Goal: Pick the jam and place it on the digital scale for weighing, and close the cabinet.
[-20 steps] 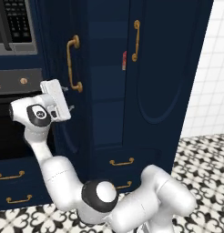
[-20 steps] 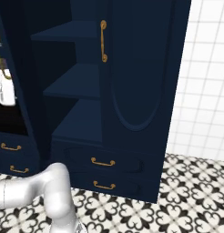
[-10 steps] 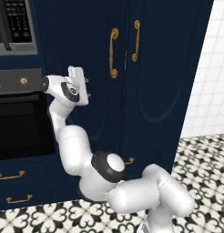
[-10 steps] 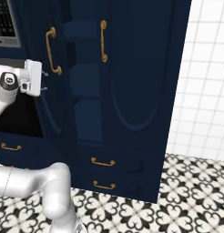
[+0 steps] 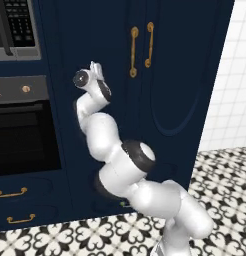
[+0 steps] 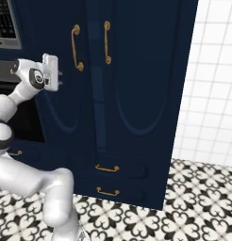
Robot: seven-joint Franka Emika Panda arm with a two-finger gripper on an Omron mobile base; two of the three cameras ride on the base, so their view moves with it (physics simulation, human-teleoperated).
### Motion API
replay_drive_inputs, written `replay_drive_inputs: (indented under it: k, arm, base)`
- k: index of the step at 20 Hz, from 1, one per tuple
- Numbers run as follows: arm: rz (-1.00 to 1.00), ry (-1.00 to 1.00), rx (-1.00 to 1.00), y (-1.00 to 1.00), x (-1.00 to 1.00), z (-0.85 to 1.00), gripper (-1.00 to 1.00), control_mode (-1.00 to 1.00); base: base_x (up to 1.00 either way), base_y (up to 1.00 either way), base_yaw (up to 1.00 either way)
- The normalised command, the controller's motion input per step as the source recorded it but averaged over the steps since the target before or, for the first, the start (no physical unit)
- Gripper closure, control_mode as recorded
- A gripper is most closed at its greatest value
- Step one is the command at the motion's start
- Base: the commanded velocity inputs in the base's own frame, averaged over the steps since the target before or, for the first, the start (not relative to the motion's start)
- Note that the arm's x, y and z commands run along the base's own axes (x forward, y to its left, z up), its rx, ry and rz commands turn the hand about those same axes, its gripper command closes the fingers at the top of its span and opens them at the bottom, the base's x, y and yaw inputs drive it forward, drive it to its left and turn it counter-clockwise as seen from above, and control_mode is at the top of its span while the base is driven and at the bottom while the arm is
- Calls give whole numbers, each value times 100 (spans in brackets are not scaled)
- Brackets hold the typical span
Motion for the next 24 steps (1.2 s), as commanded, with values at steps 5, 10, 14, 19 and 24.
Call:
replay_drive_inputs:
  k: [5, 10, 14, 19, 24]
  arm:
    - [34, -14, 12, -89, 80, -38, -100, -100]
    - [31, 0, 10, -73, 97, -34, -100, -100]
    - [29, 4, 14, -80, 100, -33, -100, -100]
    - [29, 1, 18, -94, 100, -21, -100, -100]
    - [14, 11, 13, -65, 33, 0, -100, -100]
  base:
    - [0, 0, 0]
    - [0, 0, 0]
    - [0, 0, 0]
    - [0, 0, 0]
    - [0, 0, 0]
